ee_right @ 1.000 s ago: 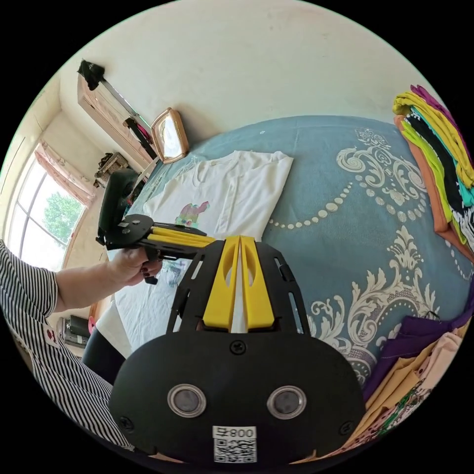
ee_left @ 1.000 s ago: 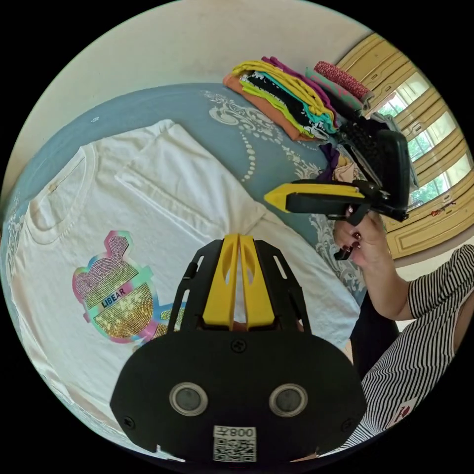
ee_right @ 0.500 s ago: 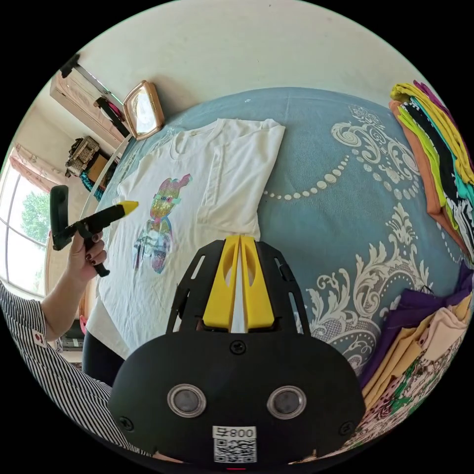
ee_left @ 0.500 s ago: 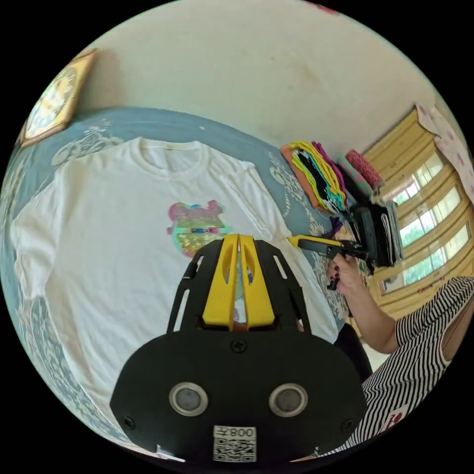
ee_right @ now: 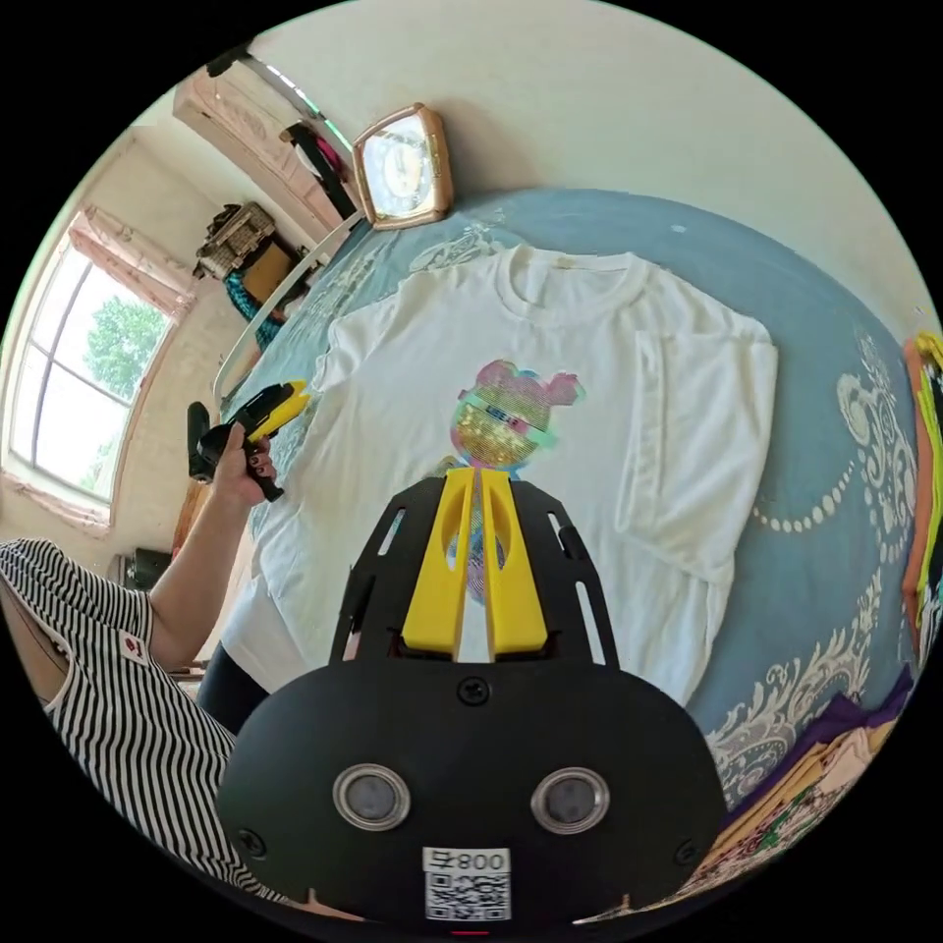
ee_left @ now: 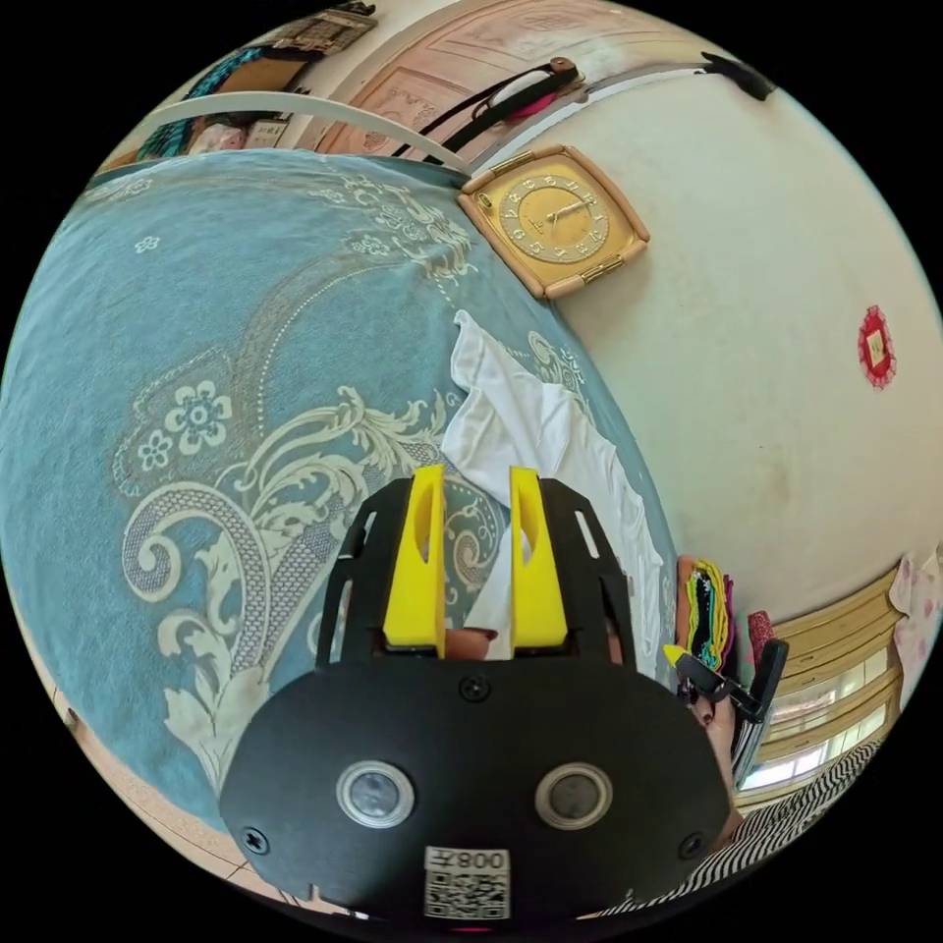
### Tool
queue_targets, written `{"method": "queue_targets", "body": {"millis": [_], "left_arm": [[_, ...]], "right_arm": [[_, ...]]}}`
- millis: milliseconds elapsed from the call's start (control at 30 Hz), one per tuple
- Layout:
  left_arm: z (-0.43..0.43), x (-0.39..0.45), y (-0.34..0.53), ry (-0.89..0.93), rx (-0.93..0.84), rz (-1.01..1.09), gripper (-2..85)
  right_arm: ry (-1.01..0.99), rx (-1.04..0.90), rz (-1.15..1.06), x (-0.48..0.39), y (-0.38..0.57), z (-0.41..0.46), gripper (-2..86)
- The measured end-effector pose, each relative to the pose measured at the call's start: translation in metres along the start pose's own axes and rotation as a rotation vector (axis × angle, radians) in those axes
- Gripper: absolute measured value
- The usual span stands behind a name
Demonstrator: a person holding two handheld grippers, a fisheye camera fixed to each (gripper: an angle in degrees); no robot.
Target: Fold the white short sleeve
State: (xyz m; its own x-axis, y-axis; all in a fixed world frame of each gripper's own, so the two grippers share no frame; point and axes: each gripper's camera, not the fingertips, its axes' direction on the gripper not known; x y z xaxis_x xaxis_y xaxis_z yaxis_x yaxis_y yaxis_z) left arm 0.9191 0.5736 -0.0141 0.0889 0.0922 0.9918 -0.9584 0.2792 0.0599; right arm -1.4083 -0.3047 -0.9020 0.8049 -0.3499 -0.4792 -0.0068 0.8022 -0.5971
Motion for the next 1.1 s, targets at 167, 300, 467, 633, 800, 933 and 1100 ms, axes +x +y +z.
{"method": "queue_targets", "body": {"millis": [167,300,467,633,800,933,1100], "left_arm": [[0.018,-0.046,0.014,0.000,0.019,0.014,5.7],[0.033,-0.093,0.026,0.091,0.014,-0.023,3.1],[0.042,-0.135,0.041,0.187,0.053,-0.020,2.0],[0.053,-0.160,0.047,0.250,0.052,0.033,1.7],[0.074,-0.186,0.050,0.273,-0.005,0.090,1.6],[0.089,-0.204,0.051,0.329,-0.036,0.098,1.6],[0.108,-0.223,0.054,0.378,-0.053,0.097,1.7]], "right_arm": [[-0.029,-0.045,-0.193,-0.085,-0.115,-0.018,3.5],[-0.056,-0.064,-0.307,-0.142,-0.193,-0.028,4.5],[-0.054,-0.085,-0.436,-0.228,-0.306,-0.037,5.5],[-0.029,-0.132,-0.514,-0.305,-0.399,-0.034,6.2],[0.044,-0.157,-0.548,-0.372,-0.468,-0.036,6.7],[0.155,-0.205,-0.571,-0.418,-0.504,-0.029,7.0],[0.241,-0.217,-0.588,-0.451,-0.526,-0.035,6.0]]}}
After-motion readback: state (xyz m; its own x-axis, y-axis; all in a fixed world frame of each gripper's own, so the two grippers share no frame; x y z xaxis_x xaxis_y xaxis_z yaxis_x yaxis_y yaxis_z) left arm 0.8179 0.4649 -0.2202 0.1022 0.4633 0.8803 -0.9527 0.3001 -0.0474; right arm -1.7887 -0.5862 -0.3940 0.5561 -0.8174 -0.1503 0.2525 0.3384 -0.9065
